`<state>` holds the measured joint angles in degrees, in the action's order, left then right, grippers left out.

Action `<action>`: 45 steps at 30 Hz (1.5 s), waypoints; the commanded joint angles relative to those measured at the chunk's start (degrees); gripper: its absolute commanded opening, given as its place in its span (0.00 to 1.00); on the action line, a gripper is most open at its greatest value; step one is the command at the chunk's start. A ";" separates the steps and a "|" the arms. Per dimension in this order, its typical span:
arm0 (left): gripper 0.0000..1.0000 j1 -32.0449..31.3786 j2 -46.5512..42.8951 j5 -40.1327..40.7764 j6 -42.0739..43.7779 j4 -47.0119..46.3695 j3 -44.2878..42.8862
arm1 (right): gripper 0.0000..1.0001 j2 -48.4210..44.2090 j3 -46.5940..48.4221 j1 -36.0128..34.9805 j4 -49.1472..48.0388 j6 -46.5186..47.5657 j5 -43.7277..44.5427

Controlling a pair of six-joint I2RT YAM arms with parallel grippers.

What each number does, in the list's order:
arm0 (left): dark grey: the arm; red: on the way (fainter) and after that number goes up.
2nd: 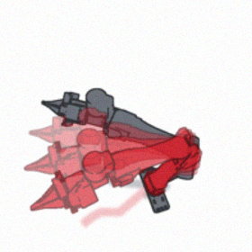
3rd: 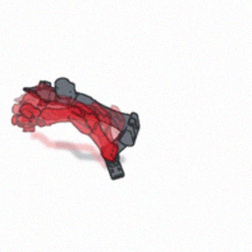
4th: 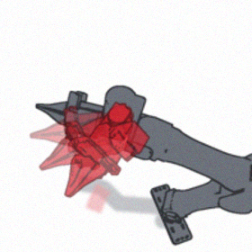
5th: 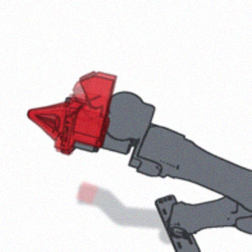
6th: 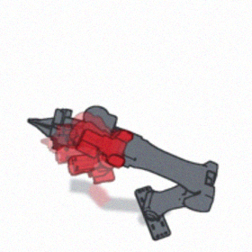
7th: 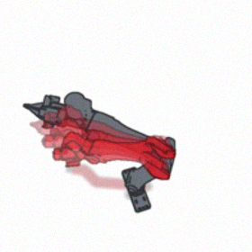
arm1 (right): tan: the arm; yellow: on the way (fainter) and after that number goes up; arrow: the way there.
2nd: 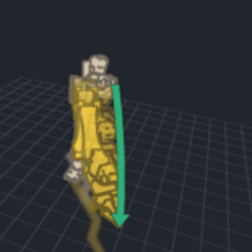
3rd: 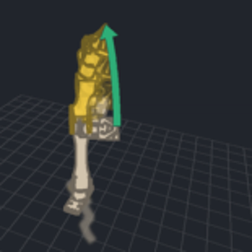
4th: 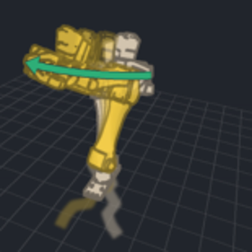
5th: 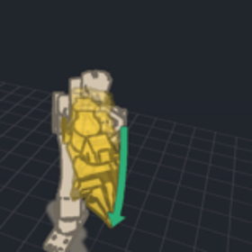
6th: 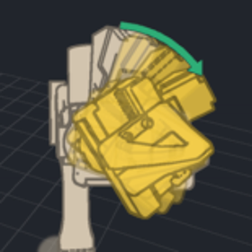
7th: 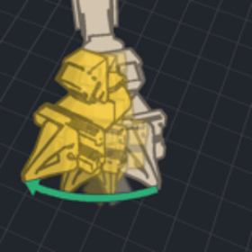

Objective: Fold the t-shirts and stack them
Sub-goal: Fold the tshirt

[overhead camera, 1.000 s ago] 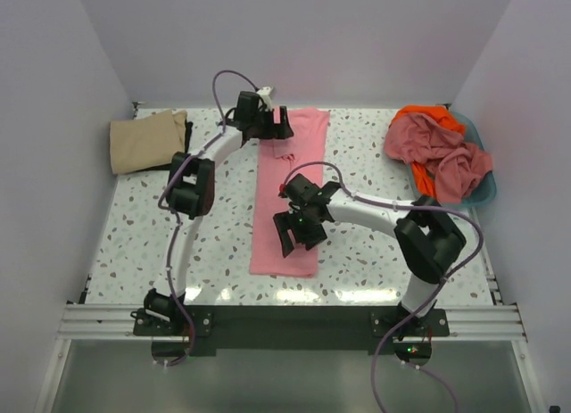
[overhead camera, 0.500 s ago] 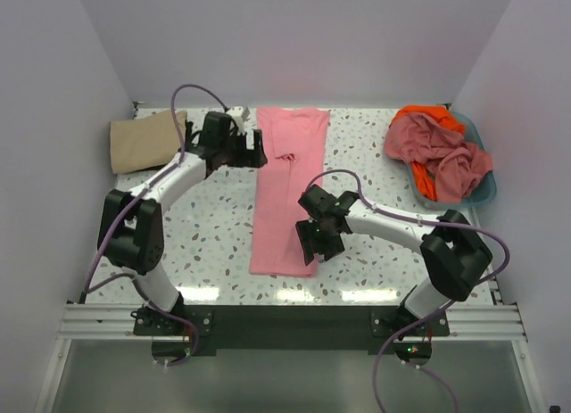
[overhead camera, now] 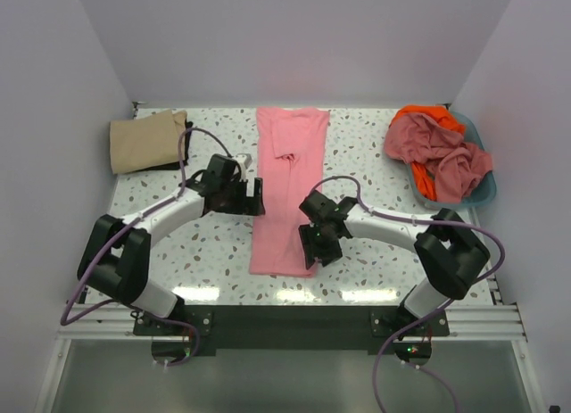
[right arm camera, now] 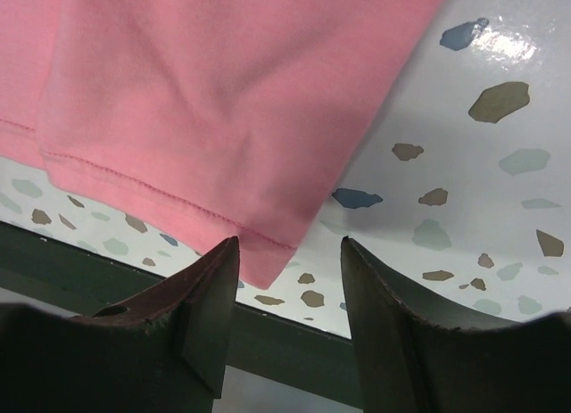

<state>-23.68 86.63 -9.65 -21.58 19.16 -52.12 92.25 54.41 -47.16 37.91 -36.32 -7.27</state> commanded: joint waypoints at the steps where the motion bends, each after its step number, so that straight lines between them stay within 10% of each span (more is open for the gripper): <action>1: 1.00 -1.54 -1.29 1.38 -3.02 -1.76 0.88 | 0.52 0.04 -0.89 -0.22 -0.56 -1.30 -1.17; 45: 0.83 -7.96 -19.30 0.51 -9.88 6.68 19.16 | 0.43 -0.93 -3.08 -0.74 -2.23 -4.64 -4.25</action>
<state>-30.85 68.20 -8.71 -29.52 25.15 -33.21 90.52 51.86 -47.62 37.30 -39.11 -10.04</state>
